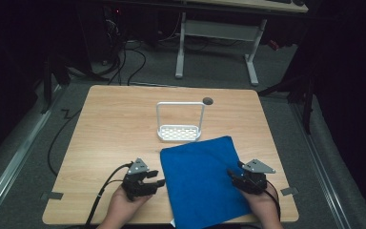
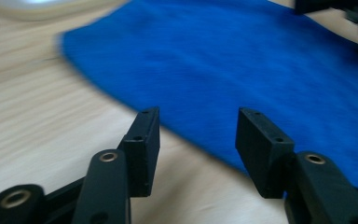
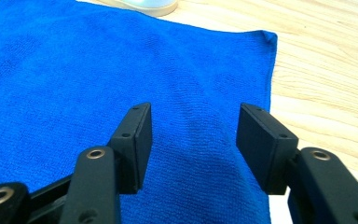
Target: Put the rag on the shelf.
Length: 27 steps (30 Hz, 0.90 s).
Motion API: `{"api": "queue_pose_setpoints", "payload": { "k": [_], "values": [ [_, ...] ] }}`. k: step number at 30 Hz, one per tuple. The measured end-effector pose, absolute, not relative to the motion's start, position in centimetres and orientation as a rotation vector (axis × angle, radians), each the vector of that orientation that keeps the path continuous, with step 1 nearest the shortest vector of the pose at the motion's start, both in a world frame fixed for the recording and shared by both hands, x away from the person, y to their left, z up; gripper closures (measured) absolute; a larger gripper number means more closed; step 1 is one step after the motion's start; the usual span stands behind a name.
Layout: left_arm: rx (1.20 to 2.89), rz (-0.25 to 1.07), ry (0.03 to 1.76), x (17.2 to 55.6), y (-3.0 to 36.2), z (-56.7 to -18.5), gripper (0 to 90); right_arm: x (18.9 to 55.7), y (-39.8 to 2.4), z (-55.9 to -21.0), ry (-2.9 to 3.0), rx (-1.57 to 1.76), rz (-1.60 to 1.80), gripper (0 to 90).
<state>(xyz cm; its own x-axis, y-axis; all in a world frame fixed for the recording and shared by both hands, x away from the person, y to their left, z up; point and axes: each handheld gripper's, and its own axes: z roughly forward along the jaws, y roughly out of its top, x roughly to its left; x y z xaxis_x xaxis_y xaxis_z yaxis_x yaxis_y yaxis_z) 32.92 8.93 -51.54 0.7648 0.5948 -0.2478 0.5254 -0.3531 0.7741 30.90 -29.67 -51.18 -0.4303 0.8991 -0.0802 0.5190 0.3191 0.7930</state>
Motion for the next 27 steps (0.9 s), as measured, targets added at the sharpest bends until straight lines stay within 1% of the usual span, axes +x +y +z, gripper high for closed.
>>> {"api": "queue_pose_setpoints", "payload": {
  "k": [1, 2, 3, 4, 6, 7, 8, 9, 12, 13, 17, 22, 24, 26, 27],
  "values": [
    [2.044, 0.066, 0.793, 32.2, 7.3, -51.5, 52.0, 30.9, -29.6, -51.2, 2.069, 1.247, 0.961, 46.7],
    [2.044, 0.066, 0.793, 32.2, 7.3, -51.5, 53.4, 30.9, -29.6, -51.2, 2.069, 1.247, 0.961, 46.7],
    [2.054, 0.046, 0.768, 31.9, 6.4, -51.6, 53.4, 30.9, -29.6, -51.2, 2.071, 1.242, 0.961, 47.0],
    [2.062, 0.026, 0.745, 31.7, 5.7, -51.6, 57.5, 30.9, -29.6, -51.1, 2.072, 1.240, 0.961, 47.2],
    [2.089, 0.006, 0.706, 31.3, 4.6, -51.8, 62.1, 30.9, -29.6, -51.1, 2.072, 1.235, 0.962, 47.5],
    [2.134, -0.001, 0.672, 31.0, 3.6, -52.2, 67.0, 30.9, -29.6, -51.1, 2.072, 1.233, 0.962, 48.1],
    [2.134, -0.001, 0.672, 31.0, 3.6, -52.2, 68.6, 30.9, -29.6, -51.1, 2.071, 1.237, 0.963, 48.5],
    [2.177, 0.000, 0.658, 30.8, 3.0, -52.7, 71.2, 30.8, -29.7, -51.1, 2.068, 1.243, 0.963, 49.1],
    [2.199, 0.023, 0.642, 30.7, 2.8, -52.9, 78.0, 30.9, -29.9, -51.0, 2.069, 1.242, 0.968, 50.7],
    [2.204, 0.018, 0.646, 30.8, 2.9, -52.9, 80.3, 30.8, -30.0, -50.9, 2.058, 1.254, 0.978, 53.2],
    [2.206, 0.010, 0.646, 30.9, 3.7, -52.9, 82.8, 30.7, -30.1, -50.7, 2.045, 1.258, 0.991, 56.2],
    [2.203, -0.001, 0.658, 31.2, 4.8, -52.9, 82.8, 30.6, -30.2, -50.6, 2.045, 1.261, 0.995, 59.5],
    [2.201, -0.003, 0.665, 31.3, 5.2, -52.9, 82.8, 30.6, -30.2, -50.6, 2.048, 1.260, 0.997, 64.0],
    [2.202, -0.008, 0.669, 31.5, 5.6, -52.9, 82.8, 30.7, -30.2, -50.6, 2.062, 1.260, 0.984, 76.3],
    [2.199, -0.014, 0.672, 31.6, 5.9, -52.9, 82.8, 30.9, -30.2, -50.7, 2.072, 1.260, 0.964, 84.7]
  ]
}}
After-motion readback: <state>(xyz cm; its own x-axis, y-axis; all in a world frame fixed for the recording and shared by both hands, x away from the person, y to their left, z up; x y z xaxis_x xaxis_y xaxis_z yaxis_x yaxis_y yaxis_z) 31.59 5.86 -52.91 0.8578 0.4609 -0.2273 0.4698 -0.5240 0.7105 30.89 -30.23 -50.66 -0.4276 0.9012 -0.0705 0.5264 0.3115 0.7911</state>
